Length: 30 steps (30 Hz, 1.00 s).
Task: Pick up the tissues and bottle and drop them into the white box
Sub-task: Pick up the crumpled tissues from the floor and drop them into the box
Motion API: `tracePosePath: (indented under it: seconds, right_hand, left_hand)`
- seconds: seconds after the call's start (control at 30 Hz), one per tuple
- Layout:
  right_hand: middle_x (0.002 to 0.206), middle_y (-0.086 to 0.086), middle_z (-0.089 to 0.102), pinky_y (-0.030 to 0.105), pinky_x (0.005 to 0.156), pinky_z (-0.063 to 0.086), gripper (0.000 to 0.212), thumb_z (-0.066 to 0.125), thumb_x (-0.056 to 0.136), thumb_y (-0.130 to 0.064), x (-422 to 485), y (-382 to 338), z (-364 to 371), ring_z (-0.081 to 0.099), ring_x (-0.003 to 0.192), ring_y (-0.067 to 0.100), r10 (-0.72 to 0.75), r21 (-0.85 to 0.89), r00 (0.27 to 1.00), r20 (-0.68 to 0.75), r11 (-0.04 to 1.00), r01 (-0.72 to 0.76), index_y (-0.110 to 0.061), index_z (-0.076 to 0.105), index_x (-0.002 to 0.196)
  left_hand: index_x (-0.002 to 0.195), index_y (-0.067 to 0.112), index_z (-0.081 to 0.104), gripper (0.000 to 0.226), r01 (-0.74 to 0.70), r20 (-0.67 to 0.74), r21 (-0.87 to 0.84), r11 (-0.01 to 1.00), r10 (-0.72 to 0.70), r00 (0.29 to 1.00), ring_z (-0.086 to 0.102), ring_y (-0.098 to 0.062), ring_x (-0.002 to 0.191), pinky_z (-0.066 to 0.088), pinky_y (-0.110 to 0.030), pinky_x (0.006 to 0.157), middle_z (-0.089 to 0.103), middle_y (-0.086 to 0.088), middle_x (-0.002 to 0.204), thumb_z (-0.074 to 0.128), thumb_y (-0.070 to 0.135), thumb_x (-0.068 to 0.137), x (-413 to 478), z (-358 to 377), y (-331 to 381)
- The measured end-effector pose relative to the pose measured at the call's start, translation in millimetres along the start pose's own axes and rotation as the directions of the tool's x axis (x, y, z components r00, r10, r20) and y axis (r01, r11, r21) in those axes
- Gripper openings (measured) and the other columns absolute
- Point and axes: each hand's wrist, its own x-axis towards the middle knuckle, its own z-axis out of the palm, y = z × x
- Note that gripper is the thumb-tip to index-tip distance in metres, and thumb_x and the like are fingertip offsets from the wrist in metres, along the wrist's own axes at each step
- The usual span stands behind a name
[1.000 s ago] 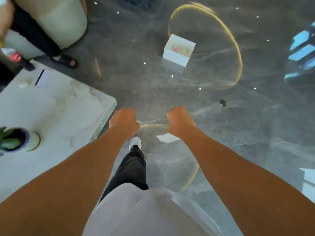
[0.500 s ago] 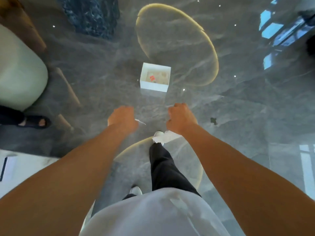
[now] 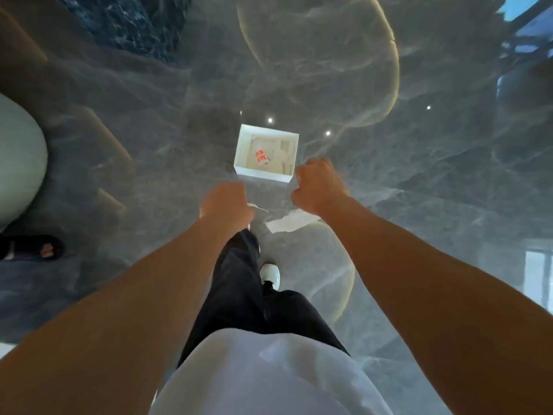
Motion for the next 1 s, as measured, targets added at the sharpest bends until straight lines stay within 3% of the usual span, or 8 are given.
tracePosePath:
  seconds: [0.27, 0.53, 0.7, 0.8, 0.93, 1.0]
  right_hand:
    - [0.093, 0.002, 0.058, 0.038, 0.075, 0.055, 0.035, 0.062, 0.071, -0.018, 210.0, 47.8, 33.6, 0.049, 0.102, 0.026, 0.060, 0.040, 0.997, 0.044, 0.997, -0.062, -0.014, 0.066, 0.106]
    - [0.078, 0.003, 0.057, 0.024, 0.054, 0.039, 0.006, 0.066, 0.067, -0.015, 411.8, 120.6, 148.6, 0.052, 0.071, 0.021, 0.037, 0.277, 0.999, 0.019, 0.960, -0.040, -0.013, 0.061, 0.069]
    - [0.083, 0.002, 0.055, 0.032, 0.068, 0.048, 0.005, 0.067, 0.071, -0.014, 500.6, 171.2, 264.7, 0.054, 0.083, 0.024, 0.006, 0.301, 0.995, 0.097, 0.953, -0.035, -0.012, 0.062, 0.073]
    - [0.090, 0.004, 0.056, 0.033, 0.073, 0.048, 0.009, 0.067, 0.075, -0.019, 542.6, 182.3, 326.8, 0.053, 0.090, 0.024, 0.024, 0.327, 0.995, 0.098, 0.944, -0.055, -0.010, 0.064, 0.077]
    - [0.111, 0.005, 0.051, 0.037, 0.087, 0.047, 0.019, 0.066, 0.079, -0.021, 575.6, 176.1, 385.2, 0.044, 0.108, 0.026, -0.009, 0.339, 0.990, 0.142, 0.940, -0.040, -0.013, 0.061, 0.096]
    - [0.120, 0.003, 0.048, 0.040, 0.091, 0.047, 0.033, 0.069, 0.078, -0.021, 574.9, 175.3, 394.7, 0.040, 0.113, 0.026, -0.033, 0.309, 0.988, 0.153, 0.951, -0.016, -0.019, 0.058, 0.108]
  left_hand:
    - [0.093, 0.014, 0.056, 0.018, 0.032, 0.063, -0.047, 0.998, -0.029, 0.998, 0.058, -0.026, 0.085, 0.045, -0.034, 0.062, 0.056, -0.005, 0.094, 0.059, 0.016, 0.076, 215.4, 18.7, 21.3]
    - [0.096, 0.011, 0.056, 0.026, 0.113, 0.054, -0.025, 0.993, -0.112, 0.992, 0.048, -0.027, 0.077, 0.041, -0.038, 0.060, 0.051, -0.009, 0.094, 0.060, 0.007, 0.070, 446.1, 115.2, 14.8]
    - [0.095, 0.013, 0.054, 0.021, 0.109, 0.094, 0.019, 0.994, -0.110, 0.989, 0.054, -0.032, 0.091, 0.041, -0.037, 0.066, 0.052, -0.010, 0.099, 0.061, 0.008, 0.076, 565.5, 212.7, -6.6]
    - [0.090, 0.014, 0.050, 0.019, 0.125, 0.070, -0.032, 0.992, -0.123, 0.990, 0.054, -0.027, 0.084, 0.043, -0.036, 0.063, 0.053, -0.008, 0.094, 0.063, 0.010, 0.076, 609.2, 261.2, -20.5]
    - [0.117, 0.014, 0.044, 0.052, 0.130, 0.189, -0.021, 0.991, -0.124, 0.974, 0.054, -0.029, 0.095, 0.052, -0.043, 0.075, 0.051, -0.010, 0.107, 0.072, 0.019, 0.074, 630.7, 297.8, -44.9]
    - [0.125, 0.015, 0.040, 0.064, 0.132, 0.185, -0.007, 0.991, -0.128, 0.974, 0.053, -0.026, 0.091, 0.049, -0.040, 0.071, 0.051, -0.009, 0.107, 0.076, 0.023, 0.072, 631.0, 297.6, -50.1]
